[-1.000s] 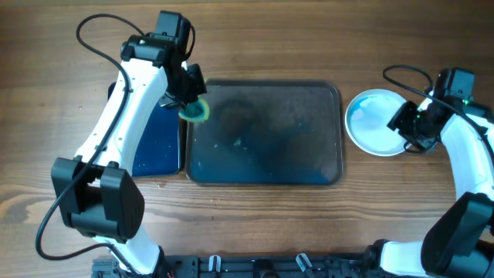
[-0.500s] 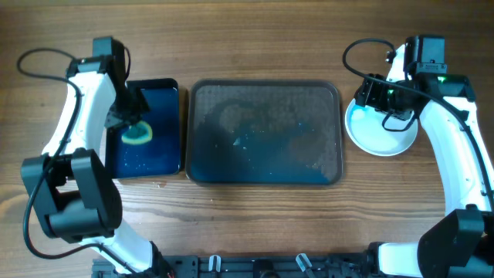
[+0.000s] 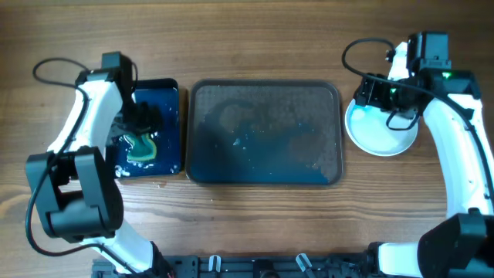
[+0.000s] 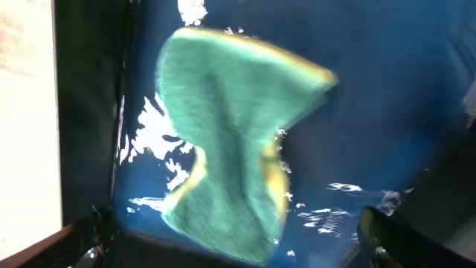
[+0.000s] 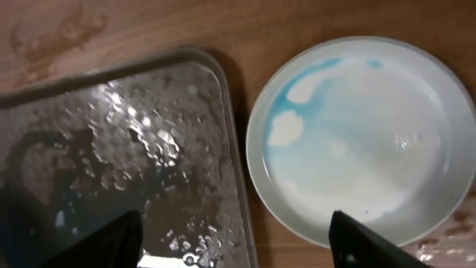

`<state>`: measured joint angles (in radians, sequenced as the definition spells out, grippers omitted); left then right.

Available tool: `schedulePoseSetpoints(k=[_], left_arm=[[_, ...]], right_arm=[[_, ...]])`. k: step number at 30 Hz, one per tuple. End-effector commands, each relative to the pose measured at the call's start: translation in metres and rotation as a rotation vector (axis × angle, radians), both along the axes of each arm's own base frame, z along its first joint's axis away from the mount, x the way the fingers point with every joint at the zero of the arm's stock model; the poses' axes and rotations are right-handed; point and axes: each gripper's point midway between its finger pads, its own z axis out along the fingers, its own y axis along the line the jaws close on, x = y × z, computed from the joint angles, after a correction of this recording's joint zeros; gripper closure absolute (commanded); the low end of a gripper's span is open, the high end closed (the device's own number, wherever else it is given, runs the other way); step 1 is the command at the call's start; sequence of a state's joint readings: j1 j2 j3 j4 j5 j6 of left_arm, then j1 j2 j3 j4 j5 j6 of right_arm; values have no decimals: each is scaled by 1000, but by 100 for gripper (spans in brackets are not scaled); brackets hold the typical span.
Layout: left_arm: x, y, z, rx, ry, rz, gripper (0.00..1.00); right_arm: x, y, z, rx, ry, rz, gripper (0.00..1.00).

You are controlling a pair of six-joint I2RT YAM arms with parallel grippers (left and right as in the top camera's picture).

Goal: Clean dirty plates on tray and stack at the side

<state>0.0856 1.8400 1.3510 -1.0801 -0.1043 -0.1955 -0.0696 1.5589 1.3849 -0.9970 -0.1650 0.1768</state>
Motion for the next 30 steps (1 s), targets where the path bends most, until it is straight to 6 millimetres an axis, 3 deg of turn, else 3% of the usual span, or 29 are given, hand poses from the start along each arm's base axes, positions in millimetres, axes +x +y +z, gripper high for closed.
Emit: schedulePoseSetpoints(k=[1,4,7,8,9,13,20,30], left_arm=[[31,-41,58,-96,-187,-87,0],[32,-57,69,-114,-223,-128,0],[32,-63,69,-116,-222,-145,0],[32,-63,69,-116,-222,-145,0],[32,-63,69,-116,-222,-144,0],[32,-63,69,-116,-222,-144,0],[32,-63,69,-116,-222,-144,0],[32,-63,69,-116,-222,-145,0]], right_arm=[[1,2,62,-44,-152,92,18],[-10,3,107,-89,-254,150,18],[-34,5,162,-114,-395,152,17],[-42,5,175,-120,-435,151,13],[-53,6,188,-129,-480,150,0],[-95,8,222,-147,-595,142,0],[-117,10,240,-158,-669,139,0],[-94,14,221,-121,-613,167,0]])
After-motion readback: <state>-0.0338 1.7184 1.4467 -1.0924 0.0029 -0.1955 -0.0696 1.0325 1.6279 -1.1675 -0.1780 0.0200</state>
